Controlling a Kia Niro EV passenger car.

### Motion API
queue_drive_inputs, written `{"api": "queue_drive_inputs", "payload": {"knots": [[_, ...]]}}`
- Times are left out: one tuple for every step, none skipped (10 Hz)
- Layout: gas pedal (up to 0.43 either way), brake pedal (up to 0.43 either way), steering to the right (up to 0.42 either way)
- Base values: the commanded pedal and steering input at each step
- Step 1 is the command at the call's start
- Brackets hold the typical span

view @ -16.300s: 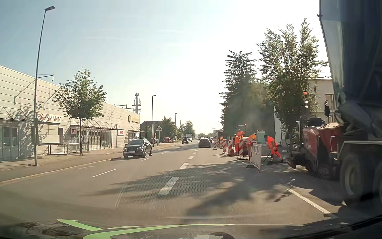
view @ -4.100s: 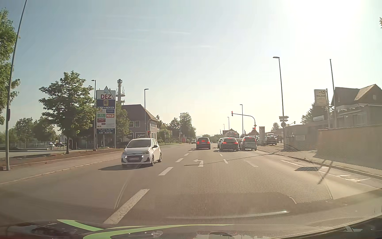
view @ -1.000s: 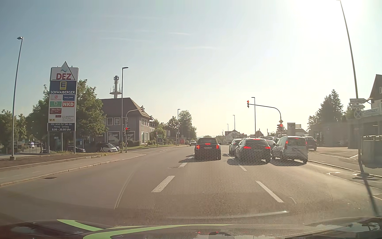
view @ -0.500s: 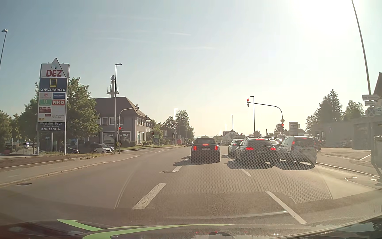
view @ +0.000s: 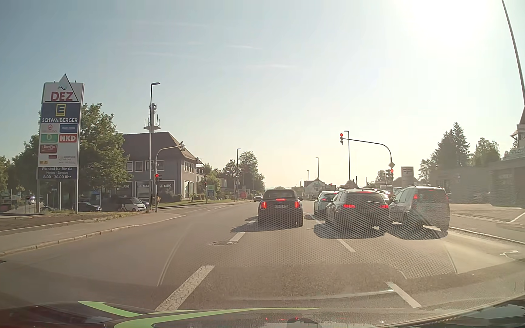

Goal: Follow the waypoints while adhering to traffic rules and regulations

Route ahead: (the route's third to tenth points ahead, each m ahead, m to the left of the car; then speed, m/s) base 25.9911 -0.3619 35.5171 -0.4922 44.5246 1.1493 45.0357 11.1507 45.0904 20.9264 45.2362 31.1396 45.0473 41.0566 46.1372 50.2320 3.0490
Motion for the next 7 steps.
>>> {"api": "queue_drive_inputs", "payload": {"knots": [[0.0,0.0,0.011],[0.0,0.0,0.01],[0.0,0.0,0.008],[0.0,0.0,0.005],[0.0,0.0,0.004],[0.0,0.0,0.004],[0.0,0.0,0.004]]}}
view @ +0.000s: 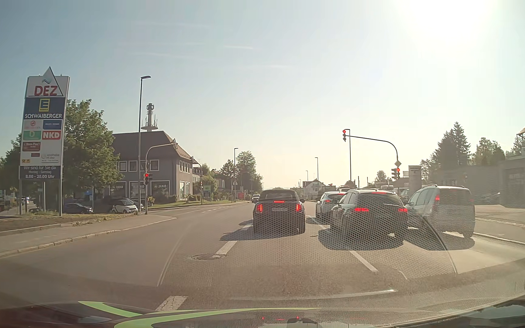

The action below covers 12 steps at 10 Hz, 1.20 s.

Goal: Follow the waypoints while adhering to traffic rules and regulations

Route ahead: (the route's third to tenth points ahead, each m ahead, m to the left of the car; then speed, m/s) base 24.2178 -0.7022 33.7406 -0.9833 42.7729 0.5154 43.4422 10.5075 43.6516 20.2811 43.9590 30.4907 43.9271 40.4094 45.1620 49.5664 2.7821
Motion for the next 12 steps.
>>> {"api": "queue_drive_inputs", "payload": {"knots": [[0.0,0.0,0.004],[0.0,0.0,0.004],[0.0,0.0,0.006],[0.0,0.0,0.009],[0.0,0.0,0.009],[0.0,0.0,0.009],[0.0,0.0,0.009],[0.0,0.018,0.009],[0.0,0.073,0.008],[0.0,0.104,0.005],[0.0,0.134,0.004],[0.0,0.146,0.004]]}}
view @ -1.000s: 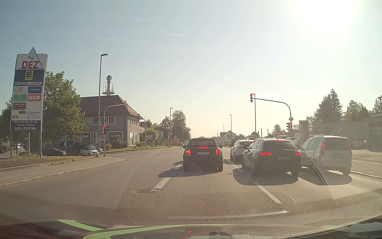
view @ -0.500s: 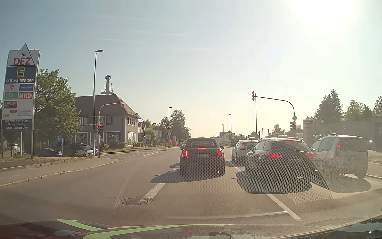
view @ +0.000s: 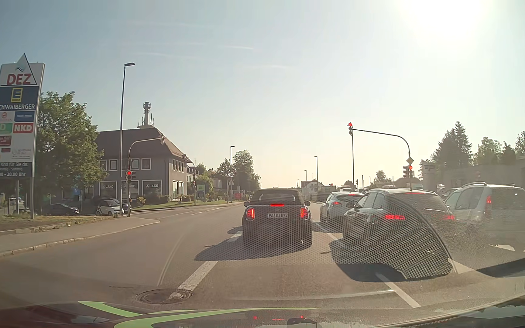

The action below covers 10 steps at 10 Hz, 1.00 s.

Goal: Follow the waypoints while adhering to traffic rules and regulations

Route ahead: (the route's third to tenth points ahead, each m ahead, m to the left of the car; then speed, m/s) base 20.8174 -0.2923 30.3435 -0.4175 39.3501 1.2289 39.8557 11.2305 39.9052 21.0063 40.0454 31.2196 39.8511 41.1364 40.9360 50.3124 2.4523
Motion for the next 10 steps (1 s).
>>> {"api": "queue_drive_inputs", "payload": {"knots": [[0.0,0.165,0.004],[0.0,0.189,0.004],[0.0,0.195,0.004],[0.0,0.195,0.004],[0.0,0.183,0.004],[0.0,0.177,0.003],[0.0,0.165,0.003],[0.0,0.171,0.002],[0.0,0.177,0.0],[0.0,0.183,-0.001]]}}
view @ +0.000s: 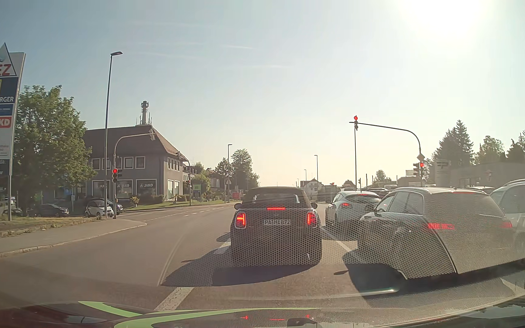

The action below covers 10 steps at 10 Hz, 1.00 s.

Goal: Follow the waypoints while adhering to traffic rules and regulations

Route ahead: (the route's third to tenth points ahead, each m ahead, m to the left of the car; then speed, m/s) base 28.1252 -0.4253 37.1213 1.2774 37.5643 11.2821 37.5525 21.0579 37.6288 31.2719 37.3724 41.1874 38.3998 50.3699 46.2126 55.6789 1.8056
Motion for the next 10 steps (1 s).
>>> {"api": "queue_drive_inputs", "payload": {"knots": [[0.0,0.183,-0.003],[0.0,0.183,-0.003],[0.0,0.183,-0.005],[0.0,0.183,-0.005],[0.0,0.189,-0.005],[0.0,0.183,-0.005],[0.0,0.189,-0.005],[0.0,0.195,-0.005],[0.0,0.201,-0.005],[0.0,0.201,-0.005]]}}
